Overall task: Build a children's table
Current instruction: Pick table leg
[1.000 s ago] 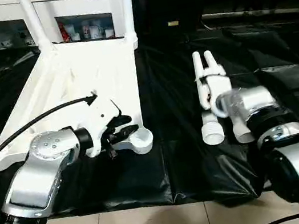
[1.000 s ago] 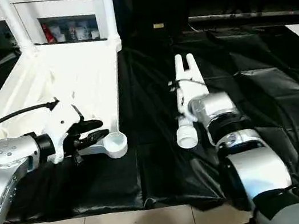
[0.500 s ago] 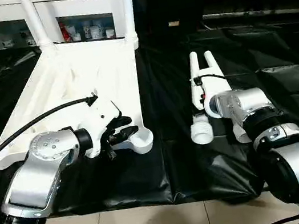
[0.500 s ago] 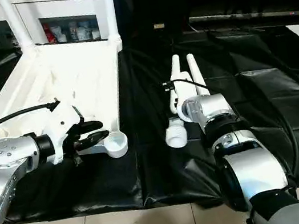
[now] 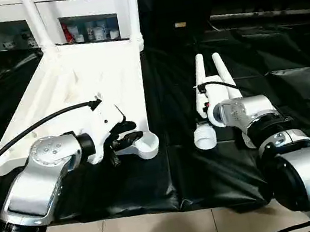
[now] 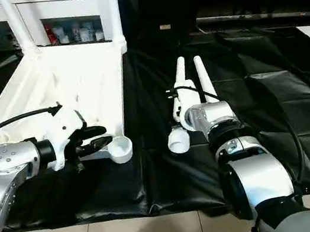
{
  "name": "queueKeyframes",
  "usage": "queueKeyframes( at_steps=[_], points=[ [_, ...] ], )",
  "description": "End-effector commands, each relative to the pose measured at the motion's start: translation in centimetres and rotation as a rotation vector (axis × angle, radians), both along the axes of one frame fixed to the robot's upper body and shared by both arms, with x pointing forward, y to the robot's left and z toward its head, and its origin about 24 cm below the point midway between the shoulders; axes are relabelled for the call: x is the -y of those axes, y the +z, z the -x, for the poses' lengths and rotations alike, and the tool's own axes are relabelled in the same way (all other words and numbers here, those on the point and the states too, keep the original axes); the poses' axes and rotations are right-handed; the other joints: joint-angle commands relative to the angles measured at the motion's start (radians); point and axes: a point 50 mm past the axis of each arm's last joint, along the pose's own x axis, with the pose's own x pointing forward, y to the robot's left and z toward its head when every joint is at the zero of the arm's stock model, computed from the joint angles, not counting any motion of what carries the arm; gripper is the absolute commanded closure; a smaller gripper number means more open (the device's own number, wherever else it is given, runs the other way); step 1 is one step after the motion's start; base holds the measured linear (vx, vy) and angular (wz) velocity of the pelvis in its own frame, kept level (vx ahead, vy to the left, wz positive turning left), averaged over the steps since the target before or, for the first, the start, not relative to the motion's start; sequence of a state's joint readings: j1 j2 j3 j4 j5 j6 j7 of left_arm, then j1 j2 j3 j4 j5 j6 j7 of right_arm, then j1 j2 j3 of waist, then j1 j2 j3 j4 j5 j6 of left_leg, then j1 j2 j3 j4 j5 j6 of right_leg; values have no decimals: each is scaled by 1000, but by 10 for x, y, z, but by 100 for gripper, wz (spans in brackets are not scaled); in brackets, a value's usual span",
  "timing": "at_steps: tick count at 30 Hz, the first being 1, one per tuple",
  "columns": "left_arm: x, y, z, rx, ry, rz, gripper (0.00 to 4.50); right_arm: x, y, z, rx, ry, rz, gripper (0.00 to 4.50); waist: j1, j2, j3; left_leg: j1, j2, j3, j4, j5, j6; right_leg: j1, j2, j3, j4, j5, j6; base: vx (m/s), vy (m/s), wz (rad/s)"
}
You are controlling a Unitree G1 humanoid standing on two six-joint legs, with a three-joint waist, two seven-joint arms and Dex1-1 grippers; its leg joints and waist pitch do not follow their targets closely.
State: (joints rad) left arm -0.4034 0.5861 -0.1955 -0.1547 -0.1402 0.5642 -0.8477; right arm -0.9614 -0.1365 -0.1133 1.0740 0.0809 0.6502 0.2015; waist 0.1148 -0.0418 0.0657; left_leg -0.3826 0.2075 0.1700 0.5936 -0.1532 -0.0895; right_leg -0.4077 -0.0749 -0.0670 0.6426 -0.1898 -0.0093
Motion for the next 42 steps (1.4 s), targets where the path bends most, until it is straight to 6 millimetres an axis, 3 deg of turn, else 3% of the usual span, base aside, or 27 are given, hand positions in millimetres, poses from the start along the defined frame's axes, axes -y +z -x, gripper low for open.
queueKeyframes(
  at_steps=[1, 13, 14, 17, 18, 19, 21, 22, 23, 25, 26, 27, 28, 30, 31, 32, 33, 34, 35, 36, 37, 40, 42],
  points=[
    [4, 4, 2, 15, -26, -14, 305, 0, 1, 0, -18, -18, -30, 109, 2, 6, -76, 18, 14, 1, -70, -230, -71, 47, -60, 44, -69, -187, -161, 0, 0, 0],
    [5, 4, 3, 4, -36, 4, 305, 2, -9, 5, -84, -68, -96, 209, 2, 5, -76, 19, 15, 1, -71, -233, -76, 44, -59, 43, -69, -190, -154, 0, 0, 0],
    [6, 4, 3, -4, -36, 16, 278, 2, -9, 5, -82, -70, -97, 216, 2, 2, -77, 20, 14, 1, -71, -240, -77, 43, -59, 43, -69, -194, -154, 0, 0, 0],
    [6, 5, -1, 3, 3, 39, 271, 2, -7, 4, -69, -72, -105, 233, 1, 1, -76, 20, 16, 0, -71, -256, -80, 42, -59, 43, -70, -203, -153, 0, 0, 0],
    [6, 5, -3, 11, 29, 47, 271, 2, -6, 3, -63, -73, -108, 233, 2, 0, -76, 20, 15, 0, -72, -263, -80, 42, -59, 43, -71, -214, -151, 0, 0, 0],
    [0, 4, -20, 102, 243, 27, 241, 0, 1, -2, -9, -79, -142, 250, 1, 1, -76, 20, 15, 1, -71, -272, -82, 42, -57, 44, -73, -217, -143, 0, 0, 0],
    [-2, 6, -27, 128, 326, 69, 229, 0, 7, -5, 42, -79, -160, 257, 6, 5, -78, 21, 15, -2, -71, -274, -81, 44, -61, 44, -75, -235, -128, 0, 0, 0],
    [-3, 8, -32, 138, 401, 104, 230, 1, 12, -9, 96, -82, -190, 260, 4, 2, -78, 16, 15, -3, -71, -269, -83, 47, -61, 43, -76, -230, -125, 0, 0, 0],
    [-3, 9, -35, 127, 446, 142, 226, 1, 16, -11, 139, -81, -213, 262, 6, -2, -80, 19, 14, -2, -68, -263, -78, 45, -62, 42, -77, -228, -124, 0, 0, 0],
    [-3, 9, -36, 127, 448, 144, 211, 1, 16, -11, 140, -81, -214, 263, 5, -4, -79, 14, 14, -2, -68, -251, -72, 47, -62, 41, -76, -223, -127, 0, 0, 0],
    [-4, 12, -42, 127, 515, 189, 185, 2, 23, -13, 203, -56, -236, 264, 6, 1, -80, 14, 13, -1, -67, -246, -67, 46, -60, 41, -75, -212, -131, 0, 0, 0],
    [-5, 15, -48, 126, 587, 221, 187, 4, 29, -14, 257, -30, -259, 264, 9, -1, -83, 15, 14, -2, -65, -224, -60, 48, -60, 40, -73, -179, -135, 0, 0, 0],
    [-3, 19, -52, 106, 618, 278, 187, 4, 34, -15, 298, -1, -280, 264, 8, 5, -83, 13, 13, -2, -64, -216, -54, 49, -57, 41, -70, -148, -142, 0, 0, 0],
    [3, 23, -54, 49, 594, 357, 179, 4, 42, -15, 359, 30, -305, 265, 8, 0, -86, 14, 11, -1, -62, -201, -45, 51, -56, 40, -69, -122, -151, 0, 0, 0],
    [13, 29, -55, -47, 530, 476, 142, 4, 50, -14, 425, 73, -328, 265, 11, -4, -86, 10, 12, -3, -62, -176, -32, 55, -58, 39, -66, -94, -171, 0, 0, 0],
    [13, 29, -55, -47, 530, 476, 142, 4, 50, -14, 425, 73, -328, 265, 10, -3, -85, 9, 10, 0, -60, -172, -33, 55, -57, 39, -63, -88, -180, 0, 0, 0],
    [28, 40, -54, -146, 437, 653, 142, 0, 62, -11, 525, 147, -358, 265, 13, -5, -84, 10, 10, 5, -56, -161, -31, 54, -58, 42, -64, -61, -197, 0, 0, 0],
    [36, 45, -54, -188, 386, 722, 131, -3, 68, -8, 572, 195, -364, 265, 22, 3, -88, 13, 12, 1, -55, -156, -29, 55, -61, 39, -62, -48, -203, 0, 0, 0],
    [51, 57, -56, -228, 322, 814, 131, -13, 79, 0, 668, 292, -340, 265, 22, -7, -87, 11, 11, 5, -53, -136, -14, 57, -56, 41, -61, 1, -217, 0, 0, 0],
    [51, 57, -56, -228, 322, 814, 114, -13, 79, 0, 668, 292, -340, 265, 33, -5, -88, 13, 11, 4, -52, -128, -9, 57, -57, 40, -61, 13, -216, 0, 0, 0],
    [59, 63, -58, -236, 297, 847, 101, -20, 83, 5, 701, 343, -329, 265, 29, -10, -85, 10, 10, 2, -57, -137, 10, 59, -54, 38, -64, -8, -217, 0, 0, 0],
    [67, 68, -61, -247, 272, 871, 77, -32, 88, 14, 750, 430, -314, 265, 30, -11, -79, 12, 10, 2, -60, -184, 7, 58, -58, 42, -80, -121, -174, 0, 0, 0],
    [71, 70, -62, -263, 257, 886, 66, -41, 92, 20, 778, 487, -309, 265, 31, -6, -78, 14, 12, 0, -63, -192, 3, 57, -58, 42, -84, -147, -160, 0, 0, 0]
  ],
)
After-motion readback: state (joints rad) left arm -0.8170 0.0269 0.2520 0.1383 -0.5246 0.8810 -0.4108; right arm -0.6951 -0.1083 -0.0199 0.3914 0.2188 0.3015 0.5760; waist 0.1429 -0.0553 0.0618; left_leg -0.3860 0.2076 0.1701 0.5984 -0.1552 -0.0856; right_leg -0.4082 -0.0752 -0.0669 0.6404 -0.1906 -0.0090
